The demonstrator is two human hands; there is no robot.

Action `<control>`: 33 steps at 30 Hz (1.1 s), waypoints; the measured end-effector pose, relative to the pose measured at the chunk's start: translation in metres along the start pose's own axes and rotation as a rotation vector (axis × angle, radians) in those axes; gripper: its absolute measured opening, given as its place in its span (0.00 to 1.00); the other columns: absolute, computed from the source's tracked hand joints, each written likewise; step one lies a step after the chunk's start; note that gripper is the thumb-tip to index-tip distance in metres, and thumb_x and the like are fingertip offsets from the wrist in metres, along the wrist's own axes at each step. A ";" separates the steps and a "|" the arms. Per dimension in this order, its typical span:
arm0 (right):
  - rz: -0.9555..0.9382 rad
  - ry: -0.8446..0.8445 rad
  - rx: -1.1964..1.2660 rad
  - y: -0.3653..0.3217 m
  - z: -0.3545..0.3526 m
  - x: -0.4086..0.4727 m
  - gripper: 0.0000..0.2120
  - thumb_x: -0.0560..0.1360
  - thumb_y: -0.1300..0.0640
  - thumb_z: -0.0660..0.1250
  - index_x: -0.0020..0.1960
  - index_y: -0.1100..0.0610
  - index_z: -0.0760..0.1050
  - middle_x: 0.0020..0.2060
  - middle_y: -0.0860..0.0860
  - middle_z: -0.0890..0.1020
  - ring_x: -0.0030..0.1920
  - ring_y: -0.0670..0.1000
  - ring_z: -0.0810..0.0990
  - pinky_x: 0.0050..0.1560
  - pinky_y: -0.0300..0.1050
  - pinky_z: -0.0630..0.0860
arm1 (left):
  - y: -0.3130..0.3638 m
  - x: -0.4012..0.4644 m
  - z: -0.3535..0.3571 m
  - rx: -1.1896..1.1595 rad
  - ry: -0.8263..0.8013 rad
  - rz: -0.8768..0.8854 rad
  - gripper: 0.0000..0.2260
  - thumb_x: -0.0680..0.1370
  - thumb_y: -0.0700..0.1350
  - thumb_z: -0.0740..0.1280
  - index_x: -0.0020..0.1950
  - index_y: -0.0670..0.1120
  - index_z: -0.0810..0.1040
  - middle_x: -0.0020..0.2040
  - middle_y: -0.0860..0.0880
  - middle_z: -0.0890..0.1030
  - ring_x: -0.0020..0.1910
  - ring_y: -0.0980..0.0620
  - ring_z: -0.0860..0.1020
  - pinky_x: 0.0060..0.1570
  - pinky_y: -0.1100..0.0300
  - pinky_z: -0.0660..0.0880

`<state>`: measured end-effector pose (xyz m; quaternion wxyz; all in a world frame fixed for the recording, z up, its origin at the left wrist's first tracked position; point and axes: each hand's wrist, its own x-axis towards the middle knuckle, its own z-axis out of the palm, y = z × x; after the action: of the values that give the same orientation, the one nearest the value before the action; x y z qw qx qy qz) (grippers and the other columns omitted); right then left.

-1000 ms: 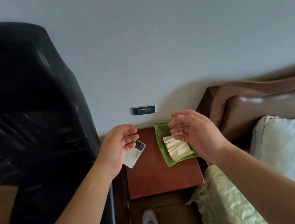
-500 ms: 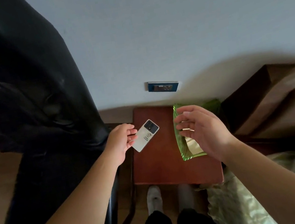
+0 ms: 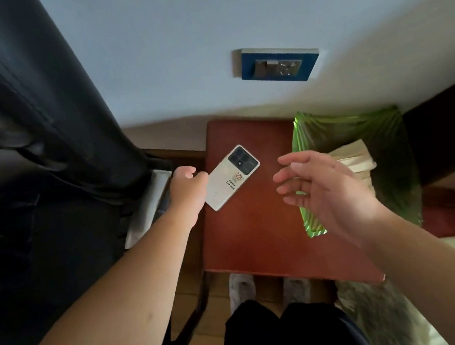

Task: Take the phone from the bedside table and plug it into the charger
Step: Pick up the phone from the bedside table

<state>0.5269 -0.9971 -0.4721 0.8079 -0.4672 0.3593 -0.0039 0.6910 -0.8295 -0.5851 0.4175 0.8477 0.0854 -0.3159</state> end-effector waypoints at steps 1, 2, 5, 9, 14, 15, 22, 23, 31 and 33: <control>-0.008 0.000 -0.001 0.003 -0.004 0.004 0.11 0.70 0.55 0.65 0.51 0.56 0.80 0.39 0.51 0.85 0.39 0.49 0.82 0.42 0.44 0.78 | -0.006 0.007 0.004 0.036 -0.001 -0.002 0.16 0.74 0.44 0.65 0.62 0.46 0.73 0.57 0.48 0.75 0.49 0.53 0.72 0.34 0.66 0.63; -0.015 0.001 -0.002 0.005 -0.008 0.008 0.11 0.70 0.56 0.65 0.51 0.56 0.80 0.39 0.52 0.85 0.39 0.49 0.82 0.42 0.44 0.78 | -0.012 0.014 0.007 0.078 -0.002 0.001 0.21 0.74 0.45 0.66 0.67 0.46 0.70 0.63 0.47 0.74 0.52 0.53 0.71 0.34 0.66 0.64; -0.025 0.009 -0.005 0.010 -0.019 0.018 0.11 0.73 0.57 0.64 0.53 0.57 0.79 0.40 0.52 0.85 0.40 0.50 0.81 0.43 0.44 0.77 | -0.027 0.028 0.017 0.214 -0.040 0.048 0.29 0.71 0.48 0.70 0.71 0.47 0.67 0.67 0.44 0.72 0.54 0.53 0.71 0.39 0.65 0.68; -0.011 0.032 -0.013 0.015 -0.026 0.029 0.09 0.77 0.59 0.62 0.54 0.57 0.79 0.40 0.51 0.85 0.40 0.50 0.81 0.43 0.44 0.77 | -0.037 0.037 0.027 0.433 -0.049 0.098 0.34 0.67 0.53 0.74 0.70 0.46 0.68 0.65 0.43 0.74 0.59 0.45 0.76 0.49 0.55 0.75; 0.011 0.051 -0.004 0.016 -0.024 0.039 0.08 0.78 0.61 0.62 0.52 0.57 0.79 0.38 0.51 0.85 0.38 0.48 0.81 0.42 0.43 0.77 | -0.038 0.047 0.030 0.553 -0.058 0.138 0.33 0.66 0.53 0.77 0.67 0.44 0.70 0.62 0.43 0.75 0.57 0.43 0.77 0.51 0.50 0.76; 0.014 0.054 -0.003 0.017 -0.023 0.040 0.08 0.78 0.61 0.62 0.52 0.56 0.79 0.38 0.50 0.85 0.38 0.48 0.81 0.42 0.43 0.77 | -0.036 0.048 0.030 0.553 -0.063 0.130 0.33 0.66 0.53 0.77 0.67 0.44 0.70 0.62 0.42 0.75 0.57 0.43 0.76 0.51 0.50 0.76; 0.044 0.040 0.003 0.018 -0.011 0.040 0.10 0.71 0.56 0.66 0.51 0.56 0.80 0.39 0.51 0.85 0.38 0.49 0.81 0.43 0.45 0.77 | -0.027 0.040 0.026 0.644 -0.095 0.173 0.21 0.70 0.49 0.73 0.61 0.45 0.74 0.57 0.43 0.78 0.51 0.43 0.78 0.46 0.48 0.79; 0.046 0.035 0.001 0.017 -0.009 0.039 0.11 0.71 0.55 0.66 0.51 0.56 0.79 0.39 0.51 0.85 0.39 0.49 0.81 0.44 0.46 0.76 | -0.027 0.038 0.023 0.642 -0.100 0.177 0.19 0.72 0.48 0.71 0.60 0.45 0.75 0.57 0.43 0.78 0.51 0.43 0.78 0.46 0.49 0.78; 0.040 0.045 -0.006 -0.004 -0.003 0.017 0.10 0.70 0.55 0.66 0.50 0.55 0.80 0.39 0.51 0.85 0.39 0.49 0.81 0.43 0.45 0.77 | -0.012 0.003 0.015 0.437 -0.269 0.090 0.03 0.74 0.44 0.66 0.44 0.51 0.74 0.43 0.49 0.81 0.39 0.52 0.78 0.30 0.60 0.73; 0.038 0.058 -0.012 -0.011 -0.005 0.009 0.09 0.73 0.56 0.66 0.51 0.55 0.80 0.39 0.51 0.85 0.40 0.50 0.81 0.43 0.46 0.77 | -0.005 -0.012 0.017 0.262 -0.291 -0.013 0.05 0.75 0.42 0.66 0.49 0.49 0.75 0.46 0.49 0.82 0.42 0.51 0.80 0.34 0.57 0.78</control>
<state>0.5339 -1.0103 -0.4702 0.7942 -0.4650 0.3912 0.0001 0.6722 -0.8381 -0.5888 0.3093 0.8397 -0.0124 -0.4462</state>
